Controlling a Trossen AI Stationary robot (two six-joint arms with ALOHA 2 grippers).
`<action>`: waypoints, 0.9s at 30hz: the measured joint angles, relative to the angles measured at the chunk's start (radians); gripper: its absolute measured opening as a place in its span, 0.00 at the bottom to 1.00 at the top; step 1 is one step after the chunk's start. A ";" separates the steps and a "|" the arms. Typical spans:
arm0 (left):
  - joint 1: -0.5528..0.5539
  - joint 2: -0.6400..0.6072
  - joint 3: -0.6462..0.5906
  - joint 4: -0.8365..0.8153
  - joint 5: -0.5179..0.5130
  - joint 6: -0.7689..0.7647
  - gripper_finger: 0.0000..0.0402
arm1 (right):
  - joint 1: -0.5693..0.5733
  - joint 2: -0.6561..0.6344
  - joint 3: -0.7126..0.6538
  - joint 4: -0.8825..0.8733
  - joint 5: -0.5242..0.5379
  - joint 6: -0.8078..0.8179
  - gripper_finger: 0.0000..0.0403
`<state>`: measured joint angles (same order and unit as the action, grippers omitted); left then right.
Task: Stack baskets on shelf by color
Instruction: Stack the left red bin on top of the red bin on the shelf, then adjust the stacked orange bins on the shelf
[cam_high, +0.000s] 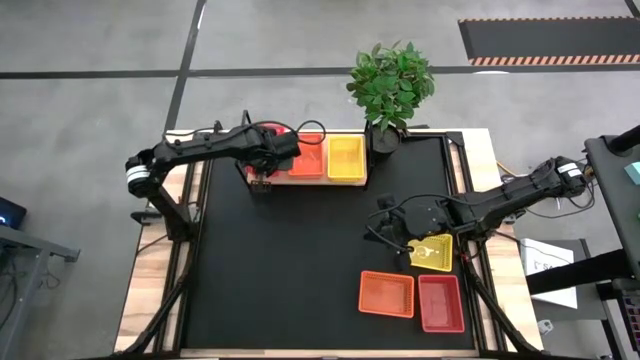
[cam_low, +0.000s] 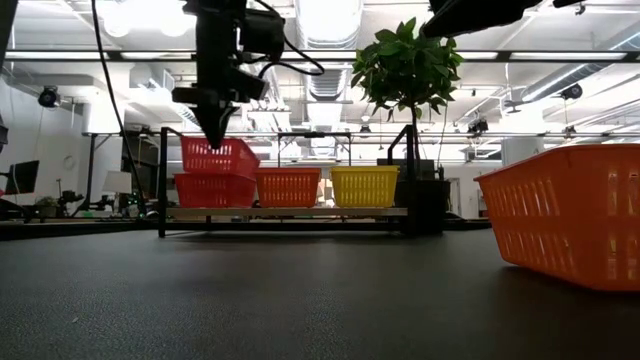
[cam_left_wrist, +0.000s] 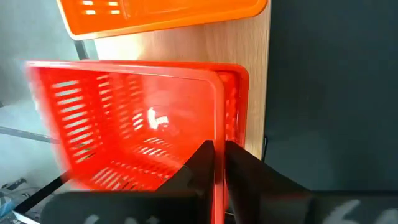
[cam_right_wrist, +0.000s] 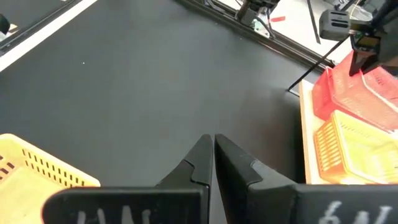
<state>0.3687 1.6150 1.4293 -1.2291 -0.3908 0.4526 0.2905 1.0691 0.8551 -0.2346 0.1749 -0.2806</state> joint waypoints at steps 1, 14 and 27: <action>0.000 0.000 -0.001 0.001 0.000 0.000 0.06 | 0.000 0.000 0.000 0.000 0.000 0.003 0.02; 0.000 0.000 -0.017 0.063 0.016 0.000 0.24 | 0.000 0.000 0.000 -0.002 0.000 0.012 0.02; -0.002 0.000 -0.017 0.106 0.028 -0.055 0.35 | 0.000 0.000 0.000 -0.012 0.000 0.022 0.02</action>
<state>0.3665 1.6150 1.4124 -1.1233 -0.3633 0.3979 0.2905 1.0695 0.8551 -0.2462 0.1746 -0.2590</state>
